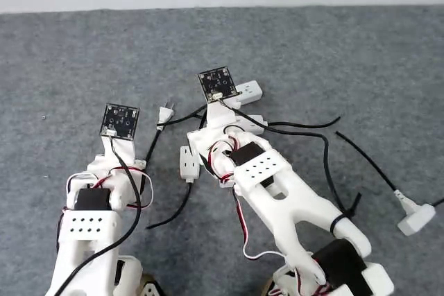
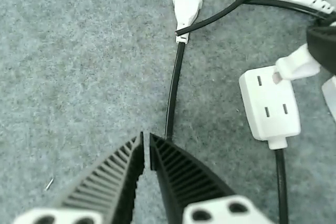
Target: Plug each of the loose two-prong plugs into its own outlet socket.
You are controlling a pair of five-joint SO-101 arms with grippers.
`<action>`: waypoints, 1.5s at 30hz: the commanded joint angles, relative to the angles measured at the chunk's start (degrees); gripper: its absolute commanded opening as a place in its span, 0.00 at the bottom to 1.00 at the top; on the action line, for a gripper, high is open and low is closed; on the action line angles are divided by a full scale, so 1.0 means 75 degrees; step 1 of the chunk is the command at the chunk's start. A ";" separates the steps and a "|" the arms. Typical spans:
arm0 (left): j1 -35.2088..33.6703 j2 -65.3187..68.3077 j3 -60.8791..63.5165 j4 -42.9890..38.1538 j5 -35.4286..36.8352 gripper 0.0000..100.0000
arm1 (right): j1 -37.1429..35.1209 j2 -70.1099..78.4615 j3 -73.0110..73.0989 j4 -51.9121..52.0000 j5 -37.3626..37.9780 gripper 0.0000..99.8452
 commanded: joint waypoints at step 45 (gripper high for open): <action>0.0000 -0.0047 -0.0217 -0.0164 -0.0082 0.02 | -0.0299 0.0182 -0.0715 0.0018 0.0117 0.01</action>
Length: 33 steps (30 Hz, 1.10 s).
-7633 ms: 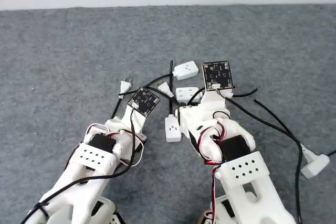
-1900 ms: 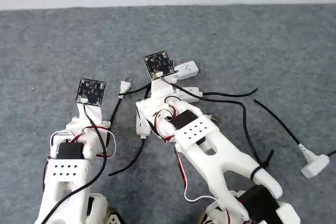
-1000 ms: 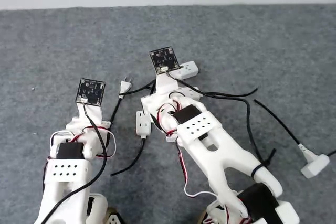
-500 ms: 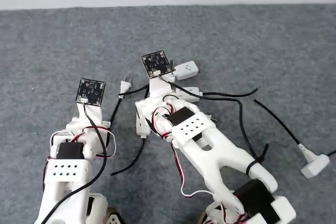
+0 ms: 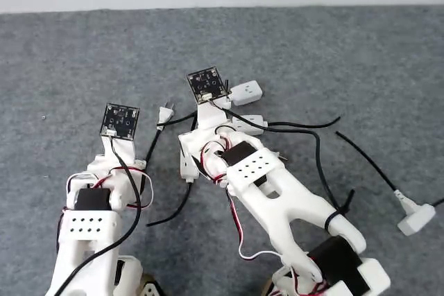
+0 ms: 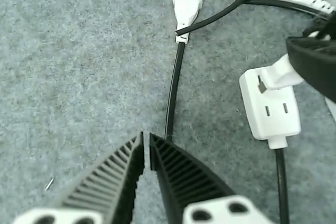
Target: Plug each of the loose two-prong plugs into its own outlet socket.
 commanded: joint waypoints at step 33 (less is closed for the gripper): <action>0.0012 -0.0047 -0.0217 -0.0164 -0.0082 0.02 | 0.0158 -0.0053 -0.0387 -0.0346 0.0633 0.01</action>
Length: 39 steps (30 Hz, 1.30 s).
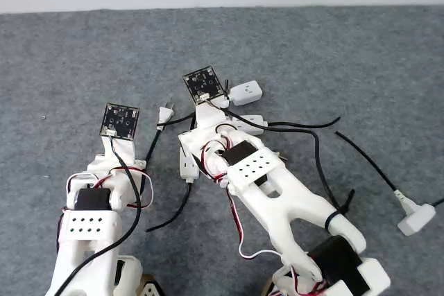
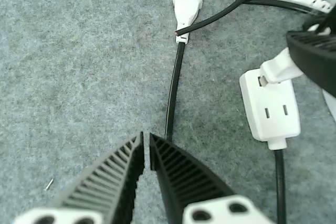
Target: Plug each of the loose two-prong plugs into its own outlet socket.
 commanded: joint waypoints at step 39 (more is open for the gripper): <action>-0.0035 -0.0047 -0.0205 -0.0188 -0.0082 0.02 | -0.0756 0.0826 -0.0375 0.1729 0.1266 0.19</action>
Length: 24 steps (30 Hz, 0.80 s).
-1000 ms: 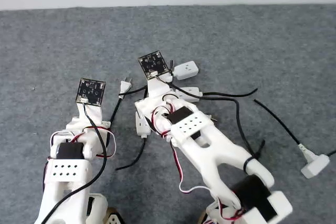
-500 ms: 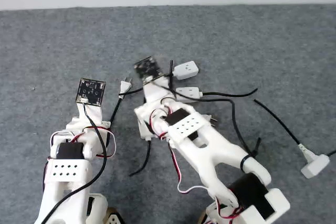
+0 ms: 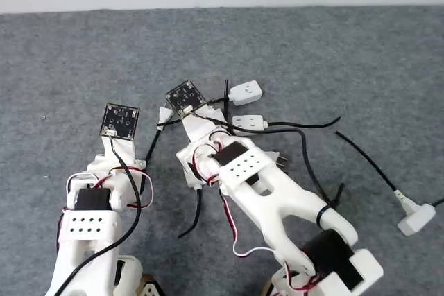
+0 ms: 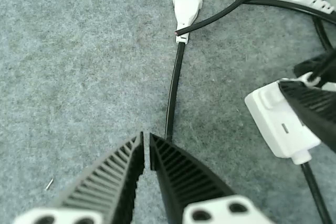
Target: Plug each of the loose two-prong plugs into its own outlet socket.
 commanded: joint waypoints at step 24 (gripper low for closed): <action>-0.0680 -0.0047 -0.0404 -0.0387 -0.0012 0.02 | -0.0674 0.1905 -0.2309 0.1213 -0.1125 0.22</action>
